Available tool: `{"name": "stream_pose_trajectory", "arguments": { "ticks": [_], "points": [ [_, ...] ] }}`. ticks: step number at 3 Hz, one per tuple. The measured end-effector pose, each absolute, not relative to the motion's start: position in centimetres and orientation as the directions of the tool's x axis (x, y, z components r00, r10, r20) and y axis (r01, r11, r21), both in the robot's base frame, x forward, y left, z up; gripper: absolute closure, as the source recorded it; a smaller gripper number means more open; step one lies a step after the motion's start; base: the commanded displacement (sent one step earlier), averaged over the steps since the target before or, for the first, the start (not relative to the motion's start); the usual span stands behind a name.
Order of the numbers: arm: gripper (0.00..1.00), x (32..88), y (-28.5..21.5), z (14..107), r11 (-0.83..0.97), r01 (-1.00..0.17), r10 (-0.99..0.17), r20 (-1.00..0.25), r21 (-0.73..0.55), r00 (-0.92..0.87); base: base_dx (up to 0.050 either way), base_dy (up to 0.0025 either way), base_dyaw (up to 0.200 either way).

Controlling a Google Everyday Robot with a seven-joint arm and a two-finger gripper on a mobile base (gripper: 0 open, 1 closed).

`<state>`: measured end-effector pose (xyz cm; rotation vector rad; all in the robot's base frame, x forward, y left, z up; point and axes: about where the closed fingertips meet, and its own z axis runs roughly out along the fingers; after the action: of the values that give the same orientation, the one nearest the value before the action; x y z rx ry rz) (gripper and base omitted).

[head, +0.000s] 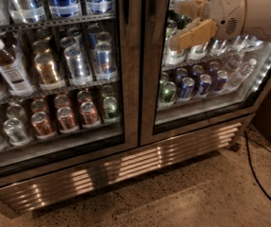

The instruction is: Open right fridge door

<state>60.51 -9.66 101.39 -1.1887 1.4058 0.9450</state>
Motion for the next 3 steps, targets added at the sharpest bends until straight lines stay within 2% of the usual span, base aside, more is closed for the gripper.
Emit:
{"name": "stream_pose_trajectory", "arguments": {
  "ticks": [3],
  "points": [
    [0.00,59.83,-8.73,101.55,0.168,-0.985,-0.158,-0.987,-0.033,0.006,0.000,0.00000,0.000]
  ]
}}
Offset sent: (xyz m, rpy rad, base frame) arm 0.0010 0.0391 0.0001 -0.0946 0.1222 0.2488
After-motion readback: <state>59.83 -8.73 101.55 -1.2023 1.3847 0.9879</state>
